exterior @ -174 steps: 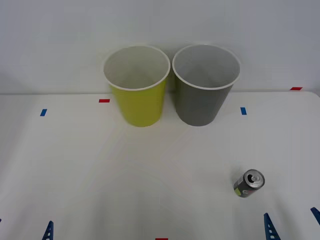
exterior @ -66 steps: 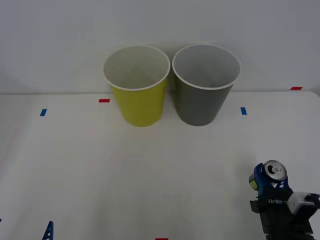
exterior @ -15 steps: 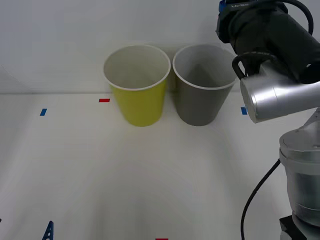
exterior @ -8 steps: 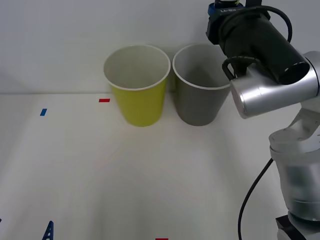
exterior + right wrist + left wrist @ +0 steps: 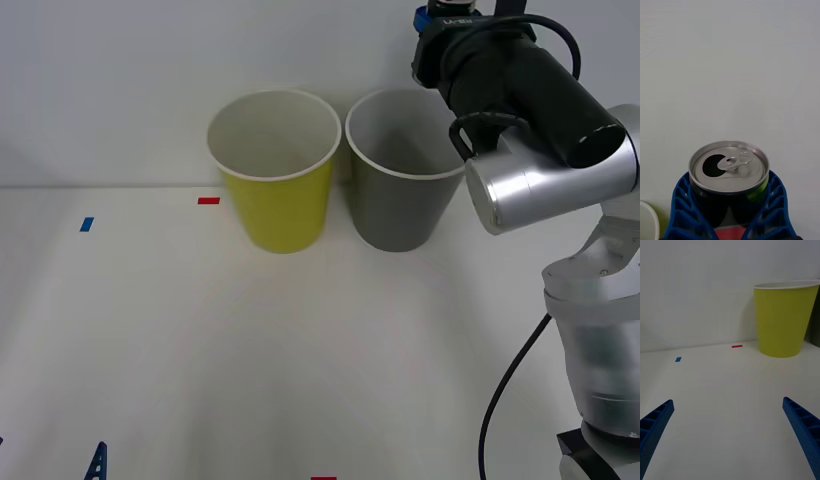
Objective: Put cans in the gray bin and PET bottles in the light green bin.
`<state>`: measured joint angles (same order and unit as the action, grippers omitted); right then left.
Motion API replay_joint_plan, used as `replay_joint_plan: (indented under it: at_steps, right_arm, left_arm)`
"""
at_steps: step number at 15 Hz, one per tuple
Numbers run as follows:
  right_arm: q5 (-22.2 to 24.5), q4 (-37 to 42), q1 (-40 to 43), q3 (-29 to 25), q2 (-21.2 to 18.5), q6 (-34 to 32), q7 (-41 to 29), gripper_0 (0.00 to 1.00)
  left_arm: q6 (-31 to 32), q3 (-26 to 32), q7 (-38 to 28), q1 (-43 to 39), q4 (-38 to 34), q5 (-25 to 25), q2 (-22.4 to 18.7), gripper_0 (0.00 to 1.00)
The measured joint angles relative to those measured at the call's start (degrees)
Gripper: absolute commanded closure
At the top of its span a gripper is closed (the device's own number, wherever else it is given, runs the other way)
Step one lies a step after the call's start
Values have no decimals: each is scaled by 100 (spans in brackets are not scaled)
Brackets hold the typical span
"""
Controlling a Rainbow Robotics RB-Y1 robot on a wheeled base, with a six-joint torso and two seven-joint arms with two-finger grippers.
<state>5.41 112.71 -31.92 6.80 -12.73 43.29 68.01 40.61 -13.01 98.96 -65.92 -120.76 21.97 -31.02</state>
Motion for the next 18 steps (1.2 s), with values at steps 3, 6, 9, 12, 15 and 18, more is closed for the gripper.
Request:
replay_joint_plan:
  at_steps: [3, 6, 9, 12, 15, 18]
  right_arm:
    - [8, -2, 0, -3, -18, -19, 3, 88]
    - [33, -1, 0, -3, -25, -28, 55, 3]
    - [38, -1, -2, -6, -26, -165, 73, 0]
    - [55, 0, -1, 4, -10, -295, 90, 0]
    - [314, 0, 0, 5, 2, -303, 87, 0]
    - [353, 2, 5, 4, 15, -300, 56, 0]
  left_arm:
    - [0, 0, 0, 0, 0, 0, 0, 0]
    - [0, 0, 0, 0, 0, 0, 0, 0]
    - [0, 0, 0, 0, 0, 0, 0, 0]
    - [0, 0, 0, 0, 0, 0, 0, 0]
    - [0, 0, 0, 0, 0, 0, 0, 0]
    - [0, 0, 0, 0, 0, 0, 0, 0]
